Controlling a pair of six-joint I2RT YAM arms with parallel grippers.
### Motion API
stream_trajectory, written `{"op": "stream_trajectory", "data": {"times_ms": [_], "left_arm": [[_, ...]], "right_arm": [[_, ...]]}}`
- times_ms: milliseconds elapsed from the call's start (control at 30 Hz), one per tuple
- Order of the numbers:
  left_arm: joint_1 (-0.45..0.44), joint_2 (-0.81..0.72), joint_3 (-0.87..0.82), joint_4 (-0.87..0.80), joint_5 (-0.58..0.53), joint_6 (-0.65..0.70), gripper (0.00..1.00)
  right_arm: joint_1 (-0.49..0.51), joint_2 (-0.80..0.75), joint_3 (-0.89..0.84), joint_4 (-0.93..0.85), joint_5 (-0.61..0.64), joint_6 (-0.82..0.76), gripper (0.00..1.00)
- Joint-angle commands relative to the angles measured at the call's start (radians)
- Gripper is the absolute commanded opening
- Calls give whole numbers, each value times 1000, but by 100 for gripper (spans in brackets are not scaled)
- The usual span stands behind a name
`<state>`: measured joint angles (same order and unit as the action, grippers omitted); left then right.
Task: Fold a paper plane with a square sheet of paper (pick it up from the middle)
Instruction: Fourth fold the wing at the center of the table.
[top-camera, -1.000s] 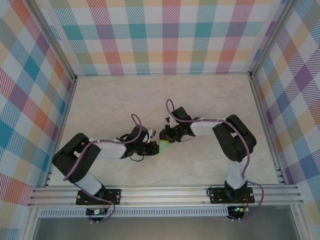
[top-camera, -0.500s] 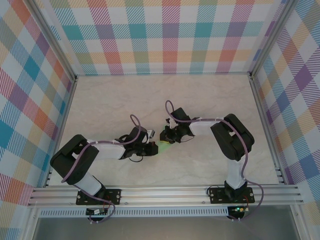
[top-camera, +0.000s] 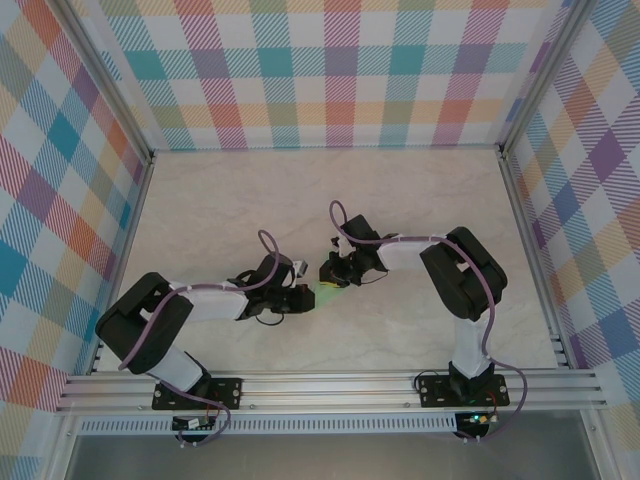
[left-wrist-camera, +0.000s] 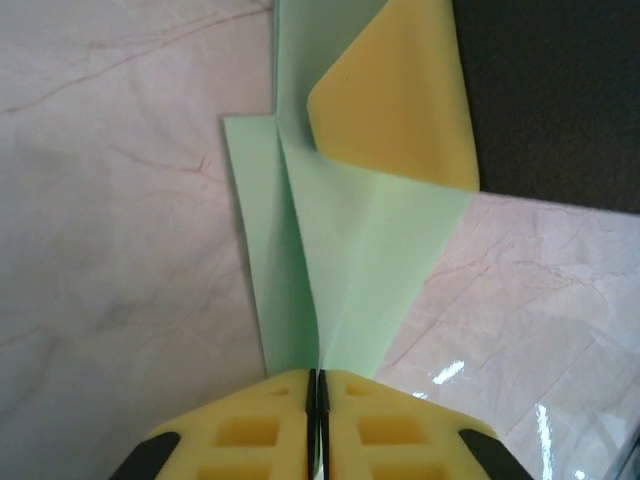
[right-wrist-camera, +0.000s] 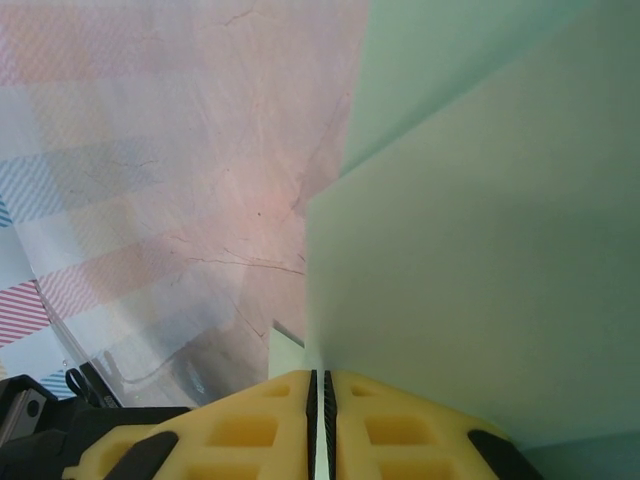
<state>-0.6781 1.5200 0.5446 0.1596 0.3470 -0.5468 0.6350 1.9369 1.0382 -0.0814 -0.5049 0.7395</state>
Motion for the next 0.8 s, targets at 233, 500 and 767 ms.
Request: {"op": "stream_trajectory", "data": {"times_ms": [233,500,767], "left_arm": [[15,-191,53,-220,-82,-33,18],[15,-87,104,-157,-22,-48,14],[15,28,150,-86,81,-48,10]], "right_arm": [[-7,28,-11,-29,45,-26,13],[-7,30,-9,-19,39,-24,13],[-6,31,-3,-32,42,-25,13]]}}
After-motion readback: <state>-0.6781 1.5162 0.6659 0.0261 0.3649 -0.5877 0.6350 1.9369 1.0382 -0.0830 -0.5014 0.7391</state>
